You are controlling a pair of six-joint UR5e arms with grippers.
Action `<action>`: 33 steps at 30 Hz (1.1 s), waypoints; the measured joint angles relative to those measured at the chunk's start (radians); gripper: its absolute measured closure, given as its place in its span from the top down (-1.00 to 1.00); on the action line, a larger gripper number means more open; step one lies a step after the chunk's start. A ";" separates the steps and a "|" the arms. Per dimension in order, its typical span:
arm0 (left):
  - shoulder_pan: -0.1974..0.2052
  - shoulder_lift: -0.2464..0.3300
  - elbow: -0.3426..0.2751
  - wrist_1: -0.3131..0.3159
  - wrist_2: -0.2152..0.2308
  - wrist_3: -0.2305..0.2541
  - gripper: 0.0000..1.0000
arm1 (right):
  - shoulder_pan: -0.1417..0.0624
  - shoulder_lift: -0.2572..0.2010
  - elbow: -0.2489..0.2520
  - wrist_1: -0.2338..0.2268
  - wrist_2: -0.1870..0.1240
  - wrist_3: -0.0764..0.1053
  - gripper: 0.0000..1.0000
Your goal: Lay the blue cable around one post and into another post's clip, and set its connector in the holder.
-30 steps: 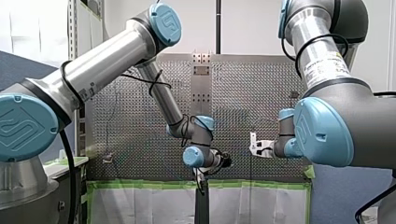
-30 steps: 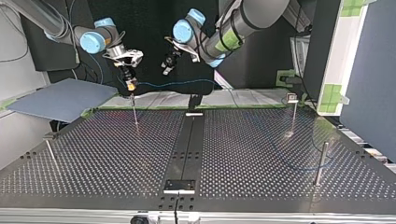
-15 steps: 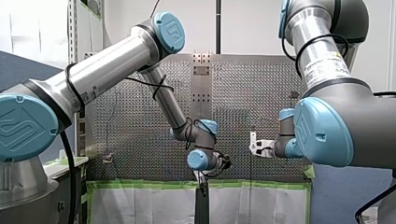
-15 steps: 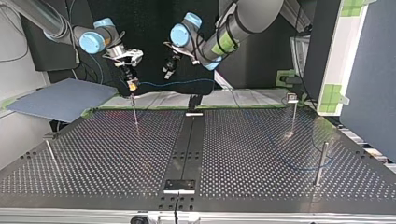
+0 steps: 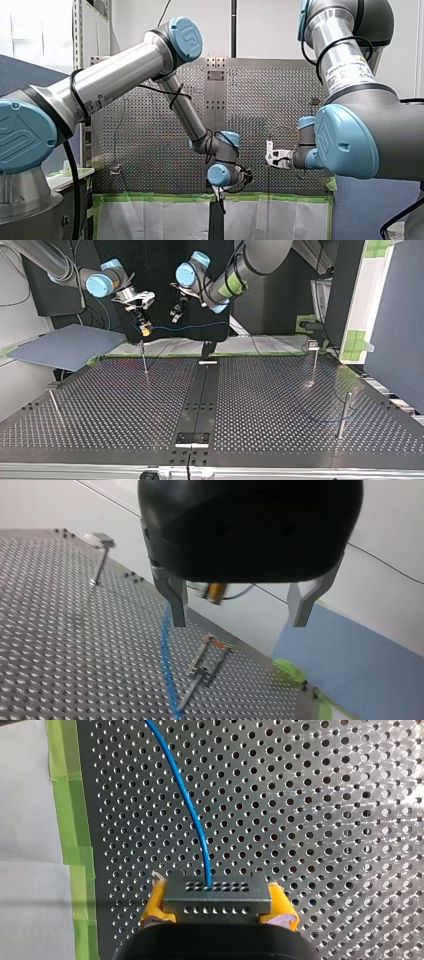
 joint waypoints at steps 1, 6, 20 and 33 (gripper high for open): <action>-0.002 -0.010 0.011 -0.002 -0.007 -0.003 1.00 | 0.000 0.000 0.000 0.000 -0.002 0.002 -1.00; 0.006 -0.047 0.060 0.005 -0.051 -0.016 1.00 | 0.000 0.000 0.000 0.000 -0.009 0.006 -1.00; 0.024 -0.056 0.127 0.002 -0.078 -0.025 1.00 | 0.002 0.000 0.000 -0.001 -0.010 0.005 -1.00; 0.024 -0.057 0.127 0.022 -0.096 -0.029 0.58 | 0.002 0.001 0.000 -0.001 -0.010 0.005 -1.00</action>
